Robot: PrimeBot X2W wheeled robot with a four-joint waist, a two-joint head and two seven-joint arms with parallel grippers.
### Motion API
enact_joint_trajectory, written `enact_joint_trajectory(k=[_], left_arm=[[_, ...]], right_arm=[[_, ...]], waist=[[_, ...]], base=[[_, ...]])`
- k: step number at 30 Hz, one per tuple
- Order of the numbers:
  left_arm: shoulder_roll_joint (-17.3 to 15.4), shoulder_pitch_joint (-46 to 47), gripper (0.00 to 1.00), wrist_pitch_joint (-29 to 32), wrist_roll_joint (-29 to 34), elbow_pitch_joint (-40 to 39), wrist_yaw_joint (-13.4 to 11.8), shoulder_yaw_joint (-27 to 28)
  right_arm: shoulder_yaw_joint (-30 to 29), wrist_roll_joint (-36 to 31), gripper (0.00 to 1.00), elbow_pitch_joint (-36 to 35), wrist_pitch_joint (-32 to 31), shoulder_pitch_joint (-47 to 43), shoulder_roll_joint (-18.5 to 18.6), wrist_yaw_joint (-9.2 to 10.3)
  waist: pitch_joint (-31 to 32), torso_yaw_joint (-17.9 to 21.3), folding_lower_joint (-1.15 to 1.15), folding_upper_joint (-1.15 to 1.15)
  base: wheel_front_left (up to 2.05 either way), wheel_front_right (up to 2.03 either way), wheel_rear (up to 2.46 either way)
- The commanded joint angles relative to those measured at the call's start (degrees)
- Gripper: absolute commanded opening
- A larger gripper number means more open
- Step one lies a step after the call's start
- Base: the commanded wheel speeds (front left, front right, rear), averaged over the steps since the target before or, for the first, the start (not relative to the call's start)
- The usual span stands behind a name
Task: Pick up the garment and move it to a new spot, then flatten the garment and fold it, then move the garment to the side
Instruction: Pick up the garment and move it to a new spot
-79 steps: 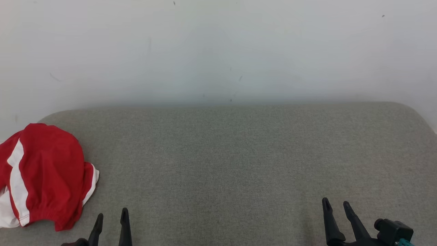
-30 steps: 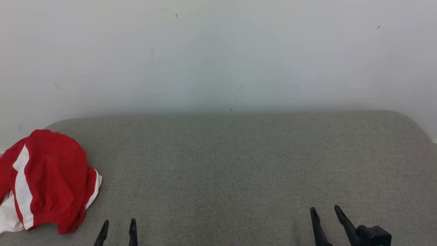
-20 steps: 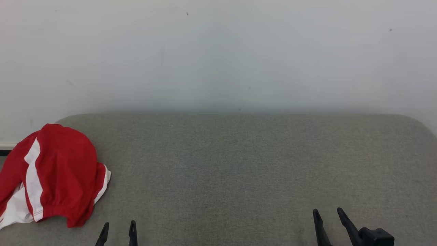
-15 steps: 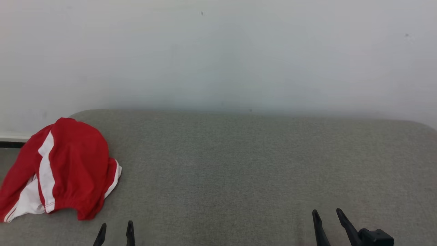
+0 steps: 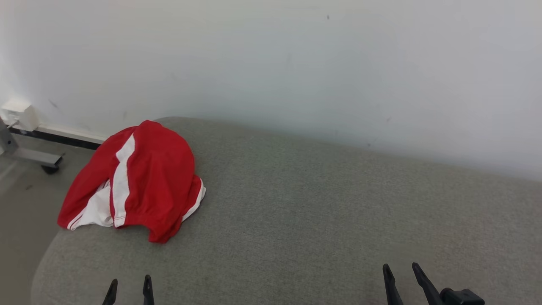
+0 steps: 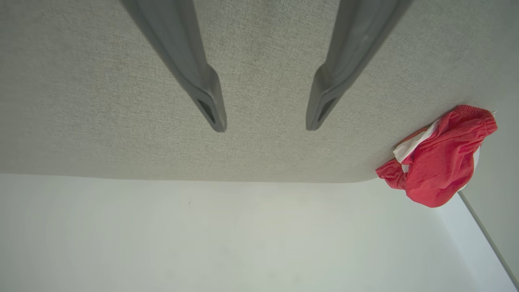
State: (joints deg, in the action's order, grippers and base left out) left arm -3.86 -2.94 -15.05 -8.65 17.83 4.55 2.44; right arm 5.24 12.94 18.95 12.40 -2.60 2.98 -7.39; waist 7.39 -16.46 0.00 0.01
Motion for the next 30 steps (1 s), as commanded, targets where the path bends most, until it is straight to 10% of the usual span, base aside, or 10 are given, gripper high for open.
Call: enact_joint_trajectory(k=[1,30], left_arm=[[-0.25,-0.06,1.00,-0.21,0.42,-0.16,-0.10,0.22],[0.24,-1.52,1.00,-0.21,-0.64,-1.87,-0.74,3.24]], right_arm=[[0.14,0.44,1.00,0.16,0.43,-0.01,-0.11,-0.19],[3.79,0.62,1.00,3.83,1.86,4.51,-0.09,-0.19]], waist=[[-0.27,-4.28,0.00,-0.01],[-3.31,-10.80,0.00,-0.01]], base=[[0.00,0.00,0.00],[0.00,0.00,0.00]])
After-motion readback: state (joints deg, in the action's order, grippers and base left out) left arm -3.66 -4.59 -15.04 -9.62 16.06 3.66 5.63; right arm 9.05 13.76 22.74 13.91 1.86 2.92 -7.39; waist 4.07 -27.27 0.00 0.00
